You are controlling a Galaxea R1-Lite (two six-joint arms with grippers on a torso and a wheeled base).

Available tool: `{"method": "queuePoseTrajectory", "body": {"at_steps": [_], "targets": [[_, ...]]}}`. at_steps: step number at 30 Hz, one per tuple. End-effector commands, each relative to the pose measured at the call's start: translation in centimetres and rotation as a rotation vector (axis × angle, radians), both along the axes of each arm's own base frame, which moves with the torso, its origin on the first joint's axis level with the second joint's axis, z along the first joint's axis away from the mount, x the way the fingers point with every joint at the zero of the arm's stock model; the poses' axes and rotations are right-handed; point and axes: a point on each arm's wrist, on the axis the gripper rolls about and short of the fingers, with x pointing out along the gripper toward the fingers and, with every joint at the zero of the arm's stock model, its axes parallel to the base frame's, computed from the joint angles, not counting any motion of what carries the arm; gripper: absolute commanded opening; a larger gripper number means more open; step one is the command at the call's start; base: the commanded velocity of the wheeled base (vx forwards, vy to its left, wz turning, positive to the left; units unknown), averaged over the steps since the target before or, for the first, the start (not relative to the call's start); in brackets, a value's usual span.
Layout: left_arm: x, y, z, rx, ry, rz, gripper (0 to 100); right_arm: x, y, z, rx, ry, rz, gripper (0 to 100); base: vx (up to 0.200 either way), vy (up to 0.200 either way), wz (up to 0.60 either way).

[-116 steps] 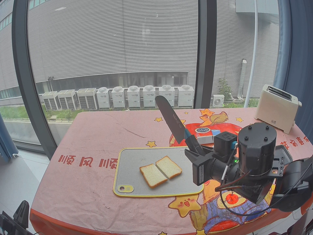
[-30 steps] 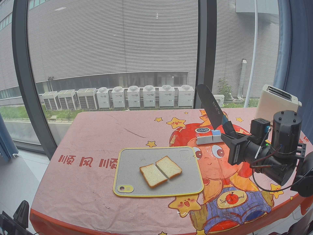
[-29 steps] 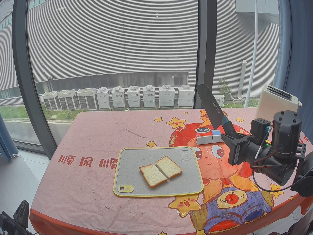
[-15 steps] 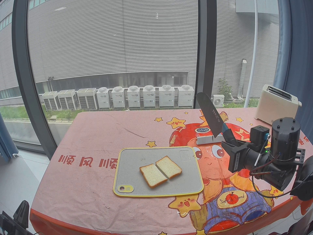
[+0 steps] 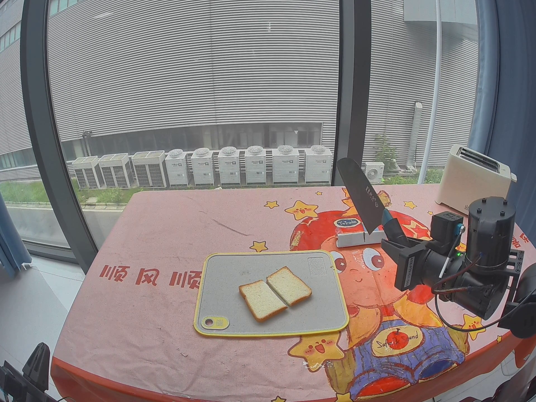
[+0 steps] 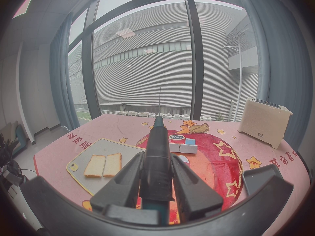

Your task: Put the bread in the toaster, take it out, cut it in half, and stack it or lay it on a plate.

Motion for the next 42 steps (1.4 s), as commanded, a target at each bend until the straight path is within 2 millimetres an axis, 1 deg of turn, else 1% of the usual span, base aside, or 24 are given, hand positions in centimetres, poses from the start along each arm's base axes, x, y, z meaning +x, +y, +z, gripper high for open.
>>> {"method": "queuePoseTrajectory", "body": {"at_steps": [1, 4, 7, 9, 12, 18, 29, 42], "targets": [[0.0, 0.0, -0.5, 0.0, 0.001, 0.001, 0, 0.4, -0.5, -0.4, -0.009, 0.013, -0.023, 0, 0.0, 0.0, 0.0], [0.0, 0.0, -0.5, 0.0, 0.001, 0.001, 0, 1.1, -1.0, -0.9, -0.017, 0.034, -0.045, 0, 0.0, 0.0, 0.0], [0.0, 0.0, -0.5, 0.0, 0.001, 0.001, 0, 1.4, -1.0, -1.5, -0.025, 0.056, -0.044, 0, 0.0, 0.0, 0.0], [0.0, 0.0, -0.5, 0.0, 0.001, 0.001, 0, 1.5, -1.0, -1.5, -0.026, 0.057, -0.044, 0, 0.0, 0.0, 0.0], [0.0, 0.0, -0.5, 0.0, 0.001, 0.001, 0, 2.2, -1.7, -2.1, -0.036, 0.078, -0.081, 0, 0.0, 0.0, 0.0], [0.0, 0.0, -0.5, 0.0, 0.001, 0.001, 0, 2.6, -2.4, -3.2, -0.055, 0.122, -0.098, 0, 0.0, 0.0, 0.0], [0.0, 0.0, -0.5, 0.0, 0.001, 0.001, 0, 3.0, -2.3, -4.5, -0.078, 0.166, -0.091, 0, 0.0, 0.0, 0.0], [0.0, 0.0, -0.5, 0.0, 0.001, 0.001, 0, 3.1, -2.3, -4.9, -0.086, 0.177, -0.099, 0, 0.0, 0.0, 0.0]]}}
